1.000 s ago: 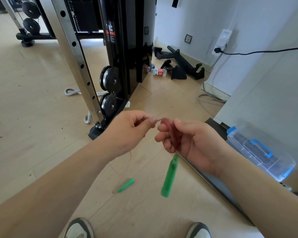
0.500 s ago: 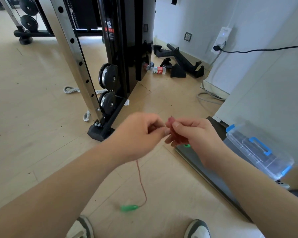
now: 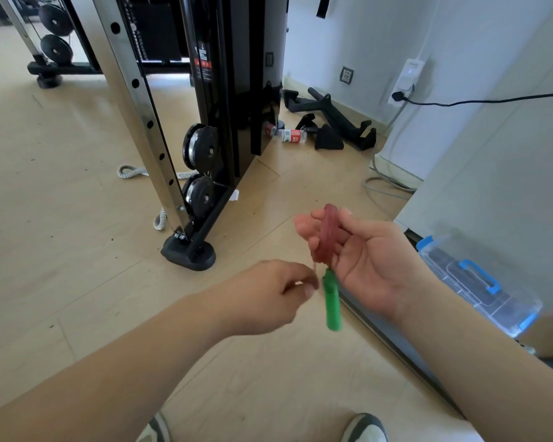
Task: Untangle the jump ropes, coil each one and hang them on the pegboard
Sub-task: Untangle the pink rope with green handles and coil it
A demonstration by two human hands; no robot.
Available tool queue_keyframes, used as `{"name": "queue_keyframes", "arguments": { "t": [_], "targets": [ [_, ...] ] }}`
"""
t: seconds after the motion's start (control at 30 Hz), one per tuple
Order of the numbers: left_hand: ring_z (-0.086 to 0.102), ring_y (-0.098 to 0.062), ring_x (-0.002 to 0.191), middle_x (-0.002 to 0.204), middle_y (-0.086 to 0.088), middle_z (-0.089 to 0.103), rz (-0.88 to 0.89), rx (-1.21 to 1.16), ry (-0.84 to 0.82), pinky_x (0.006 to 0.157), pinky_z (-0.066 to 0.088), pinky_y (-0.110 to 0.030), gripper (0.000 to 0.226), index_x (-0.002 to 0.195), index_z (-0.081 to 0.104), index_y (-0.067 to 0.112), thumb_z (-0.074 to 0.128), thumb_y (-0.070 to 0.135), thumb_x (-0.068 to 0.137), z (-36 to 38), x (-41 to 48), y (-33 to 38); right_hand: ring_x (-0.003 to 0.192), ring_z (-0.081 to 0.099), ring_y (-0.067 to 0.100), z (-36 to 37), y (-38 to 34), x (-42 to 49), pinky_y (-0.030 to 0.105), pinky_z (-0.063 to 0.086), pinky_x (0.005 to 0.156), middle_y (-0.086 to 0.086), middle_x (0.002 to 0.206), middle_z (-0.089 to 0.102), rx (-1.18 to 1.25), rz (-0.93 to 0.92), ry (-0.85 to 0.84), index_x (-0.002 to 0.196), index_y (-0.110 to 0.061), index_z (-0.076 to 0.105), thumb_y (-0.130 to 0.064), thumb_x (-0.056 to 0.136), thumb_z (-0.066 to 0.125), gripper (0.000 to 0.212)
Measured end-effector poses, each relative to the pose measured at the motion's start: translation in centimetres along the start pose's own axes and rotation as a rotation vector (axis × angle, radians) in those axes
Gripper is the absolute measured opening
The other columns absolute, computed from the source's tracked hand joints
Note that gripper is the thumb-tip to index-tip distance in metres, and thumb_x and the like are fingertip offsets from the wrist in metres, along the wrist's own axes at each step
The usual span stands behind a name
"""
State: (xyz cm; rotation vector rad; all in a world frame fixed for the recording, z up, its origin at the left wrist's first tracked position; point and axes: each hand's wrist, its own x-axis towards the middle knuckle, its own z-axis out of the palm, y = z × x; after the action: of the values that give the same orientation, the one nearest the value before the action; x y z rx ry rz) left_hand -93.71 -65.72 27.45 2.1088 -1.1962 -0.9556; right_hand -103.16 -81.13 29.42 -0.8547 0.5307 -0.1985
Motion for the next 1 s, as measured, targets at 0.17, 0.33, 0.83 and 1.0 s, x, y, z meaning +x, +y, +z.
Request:
{"name": "queue_keyframes", "arguments": {
  "t": [0.17,0.33,0.83,1.0],
  "targets": [
    [0.052,-0.01,0.054,0.063,0.002,0.061,0.131,-0.109,0.156,0.053,0.046,-0.024,0.016,0.088,0.072,0.018,0.065,0.029,0.098,-1.3,-0.6,1.8,0.074,0.072,0.01,-1.0,1.0,0.0,0.025,0.057,0.073,0.01,0.078,0.073,-0.825,-0.289,0.173,0.096,0.013,0.069,-0.022,0.107,0.053,0.04],
    [0.046,-0.001,0.054,0.066,0.005,0.059,0.141,-0.235,0.538,0.053,0.042,-0.013,0.016,0.086,0.071,0.023,0.068,0.034,0.096,-3.9,-0.4,0.4,0.076,0.068,0.026,-0.5,0.7,-0.8,0.039,0.051,0.072,0.012,0.094,0.08,-0.778,-0.105,-0.021,0.101,0.002,0.074,-0.026,0.108,0.05,0.038],
    [0.059,-0.008,0.056,0.066,0.008,0.063,-0.03,-0.211,-0.097,0.056,0.049,-0.016,0.02,0.098,0.074,0.024,0.056,0.031,0.102,-0.7,-1.2,2.1,0.074,0.072,0.007,-1.0,1.2,0.8,0.043,0.061,0.082,0.016,0.084,0.074,-1.041,-0.315,0.34,0.089,0.007,0.067,-0.029,0.106,0.053,0.042],
    [0.05,-0.012,0.057,0.06,0.007,0.057,0.052,-0.346,0.297,0.06,0.049,-0.031,0.02,0.089,0.075,0.024,0.061,0.033,0.101,-3.0,-0.6,1.4,0.069,0.068,0.018,-0.9,1.3,0.3,0.044,0.056,0.072,0.005,0.077,0.076,-1.05,-0.232,0.171,0.084,-0.005,0.073,-0.037,0.106,0.052,0.044]
  ]
}}
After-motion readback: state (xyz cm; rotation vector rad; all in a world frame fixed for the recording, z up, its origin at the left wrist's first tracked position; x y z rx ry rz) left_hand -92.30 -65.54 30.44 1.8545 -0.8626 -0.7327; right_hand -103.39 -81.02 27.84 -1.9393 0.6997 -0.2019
